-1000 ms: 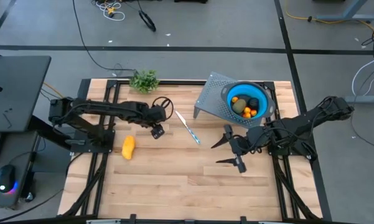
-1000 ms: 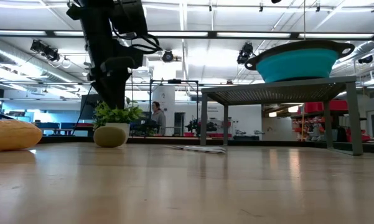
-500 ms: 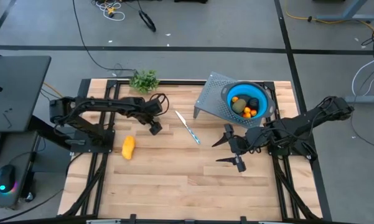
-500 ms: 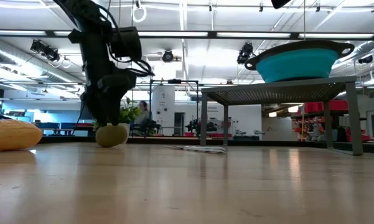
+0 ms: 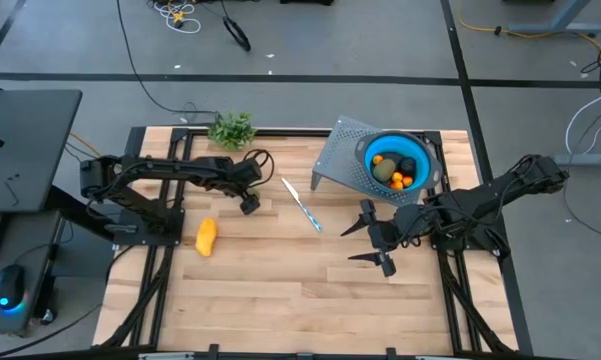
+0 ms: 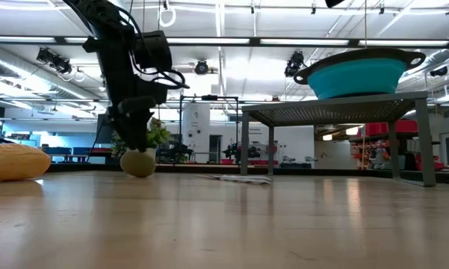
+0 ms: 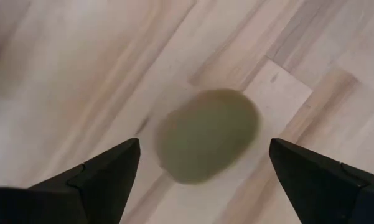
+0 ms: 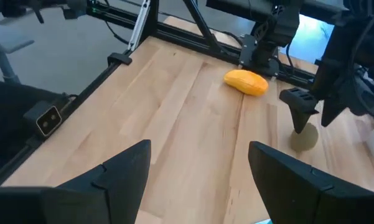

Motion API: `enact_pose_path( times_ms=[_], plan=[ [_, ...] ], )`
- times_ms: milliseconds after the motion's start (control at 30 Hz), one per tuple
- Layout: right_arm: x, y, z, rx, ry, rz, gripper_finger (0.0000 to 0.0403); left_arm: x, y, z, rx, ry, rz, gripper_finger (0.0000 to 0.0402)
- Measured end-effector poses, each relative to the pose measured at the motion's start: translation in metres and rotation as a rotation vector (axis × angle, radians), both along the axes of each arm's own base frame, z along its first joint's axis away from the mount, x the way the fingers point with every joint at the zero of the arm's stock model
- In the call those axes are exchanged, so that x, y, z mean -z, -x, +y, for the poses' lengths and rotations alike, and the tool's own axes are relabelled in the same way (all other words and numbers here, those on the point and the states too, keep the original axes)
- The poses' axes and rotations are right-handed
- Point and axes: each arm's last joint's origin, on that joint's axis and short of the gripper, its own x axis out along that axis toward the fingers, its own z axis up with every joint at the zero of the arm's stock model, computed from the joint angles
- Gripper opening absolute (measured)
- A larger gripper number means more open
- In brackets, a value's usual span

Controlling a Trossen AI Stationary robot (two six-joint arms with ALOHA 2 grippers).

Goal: Pick & Place Fruit
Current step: Put the kiwi into the blue strainer bowl on the shelf

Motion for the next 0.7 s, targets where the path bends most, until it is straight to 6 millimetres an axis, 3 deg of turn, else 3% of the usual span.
enact_pose_path(
  times_ms=[200,700],
  plan=[
    [0.0031,0.0012,-0.0014,-0.022,0.061,0.023,0.0279,-0.002,-0.005,-0.0013,0.083,-0.073,-0.01,0.0369],
    [0.0073,0.0032,-0.0036,-0.028,0.148,0.055,0.0279,-0.0016,-0.0059,-0.0021,0.114,-0.007,-0.036,0.0369]
  ],
)
